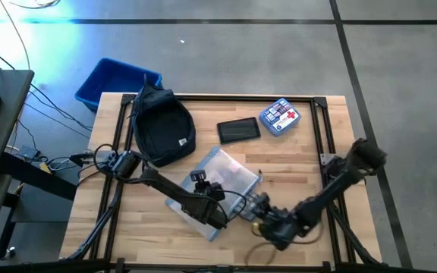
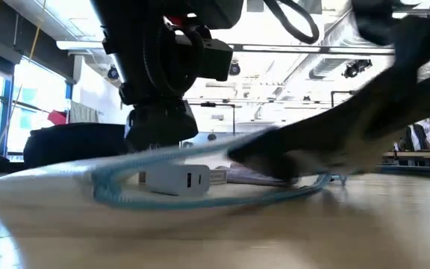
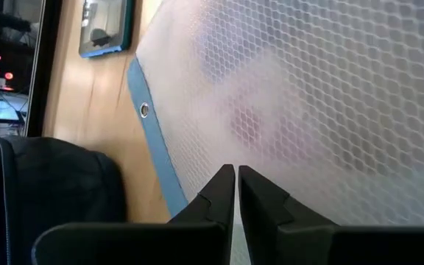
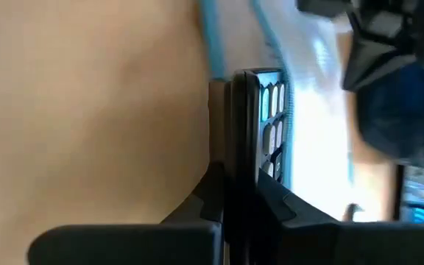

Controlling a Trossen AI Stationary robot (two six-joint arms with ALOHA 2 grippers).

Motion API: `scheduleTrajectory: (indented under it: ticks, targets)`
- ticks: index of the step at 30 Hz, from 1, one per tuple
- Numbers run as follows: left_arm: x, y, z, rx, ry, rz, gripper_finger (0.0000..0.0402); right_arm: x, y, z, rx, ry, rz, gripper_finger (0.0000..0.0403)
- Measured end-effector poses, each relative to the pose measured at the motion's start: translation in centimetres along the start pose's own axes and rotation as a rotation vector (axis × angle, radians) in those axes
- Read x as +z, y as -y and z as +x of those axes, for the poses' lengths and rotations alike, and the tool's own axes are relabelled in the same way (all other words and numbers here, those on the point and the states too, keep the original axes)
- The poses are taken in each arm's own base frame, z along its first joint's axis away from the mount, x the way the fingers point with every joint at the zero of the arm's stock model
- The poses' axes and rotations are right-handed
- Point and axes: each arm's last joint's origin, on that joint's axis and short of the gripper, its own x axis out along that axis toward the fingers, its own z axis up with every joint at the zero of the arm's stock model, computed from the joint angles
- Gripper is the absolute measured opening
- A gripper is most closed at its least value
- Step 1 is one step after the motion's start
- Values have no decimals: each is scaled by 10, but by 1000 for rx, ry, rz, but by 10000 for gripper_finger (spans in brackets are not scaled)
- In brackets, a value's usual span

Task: Unpack backpack
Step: Remove the black calculator from the transparent zipper bag

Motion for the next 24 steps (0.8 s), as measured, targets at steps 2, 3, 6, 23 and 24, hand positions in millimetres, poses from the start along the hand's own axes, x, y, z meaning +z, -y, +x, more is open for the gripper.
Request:
scheduleTrajectory:
  ticks: [2,3,6,23,24]
  targets:
    - [0,0,0,0,-1,-2,0,-2,-2,-22,57,20,47,6]
    - [0,0,0,-1,0,-2,0,-4,-1,-32,71,22,70,6]
    - [0,0,0,-2,0,-3,0,-14,8,-59,17,5,157,6]
    - [-1,2,-1,-23,-13,-29,0,-108,128,1,-212,-725,858,6]
    - [-1,2,-1,-24,-13,-29,0,-115,132,7,-192,-780,890,6]
